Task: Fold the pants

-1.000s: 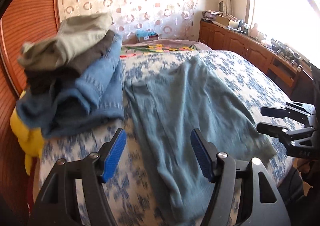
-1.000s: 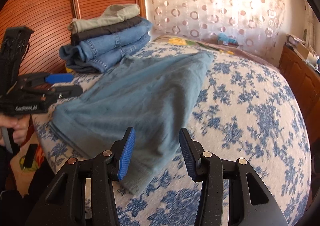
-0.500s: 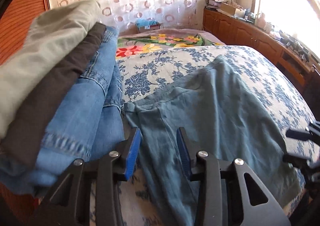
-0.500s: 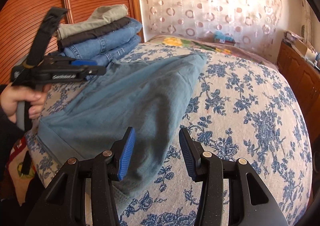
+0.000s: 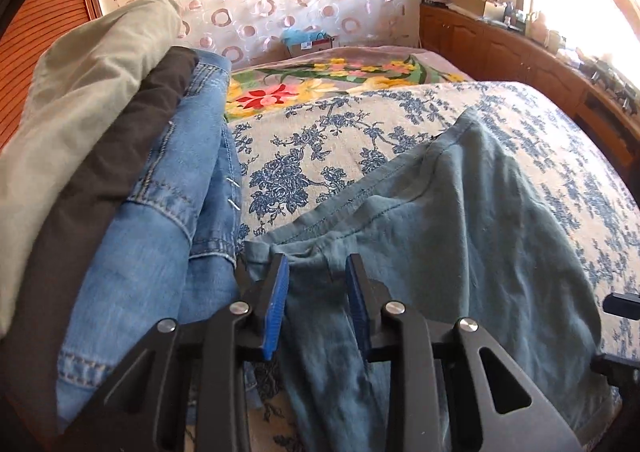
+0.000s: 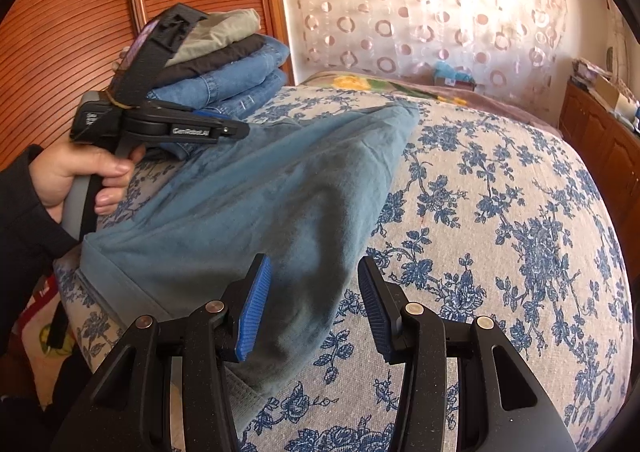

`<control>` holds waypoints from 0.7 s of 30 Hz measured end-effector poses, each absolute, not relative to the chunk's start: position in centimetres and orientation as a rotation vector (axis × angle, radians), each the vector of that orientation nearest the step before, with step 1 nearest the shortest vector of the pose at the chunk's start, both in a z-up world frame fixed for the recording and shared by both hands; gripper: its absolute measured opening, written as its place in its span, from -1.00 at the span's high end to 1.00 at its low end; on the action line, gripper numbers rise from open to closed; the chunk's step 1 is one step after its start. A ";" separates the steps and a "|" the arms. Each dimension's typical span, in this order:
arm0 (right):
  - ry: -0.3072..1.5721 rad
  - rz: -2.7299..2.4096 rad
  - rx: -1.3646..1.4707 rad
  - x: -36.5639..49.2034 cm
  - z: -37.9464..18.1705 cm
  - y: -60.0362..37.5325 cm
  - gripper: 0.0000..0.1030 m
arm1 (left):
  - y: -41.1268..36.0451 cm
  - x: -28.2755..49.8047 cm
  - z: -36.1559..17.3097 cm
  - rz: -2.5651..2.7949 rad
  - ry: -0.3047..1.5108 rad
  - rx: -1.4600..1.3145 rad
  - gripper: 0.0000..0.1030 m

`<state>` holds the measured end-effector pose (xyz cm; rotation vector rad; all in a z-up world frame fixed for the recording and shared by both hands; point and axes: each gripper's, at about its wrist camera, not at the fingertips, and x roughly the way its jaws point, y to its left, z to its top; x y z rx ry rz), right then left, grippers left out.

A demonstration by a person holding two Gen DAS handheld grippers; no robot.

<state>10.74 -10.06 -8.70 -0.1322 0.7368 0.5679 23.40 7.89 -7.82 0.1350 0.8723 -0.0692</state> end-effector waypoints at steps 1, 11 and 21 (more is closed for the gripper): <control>0.736 0.568 -0.130 10.7 -8.7 -10.1 0.11 | 7.8 23.5 -7.9 -0.060 0.878 0.148 0.44; 0.725 0.574 -0.122 10.5 -8.6 -10.2 0.11 | 7.5 23.5 -7.7 -0.024 0.850 0.182 1.00; 0.727 0.573 -0.124 10.5 -8.7 -10.1 0.11 | 8.7 22.8 -5.9 -0.005 0.824 0.161 0.67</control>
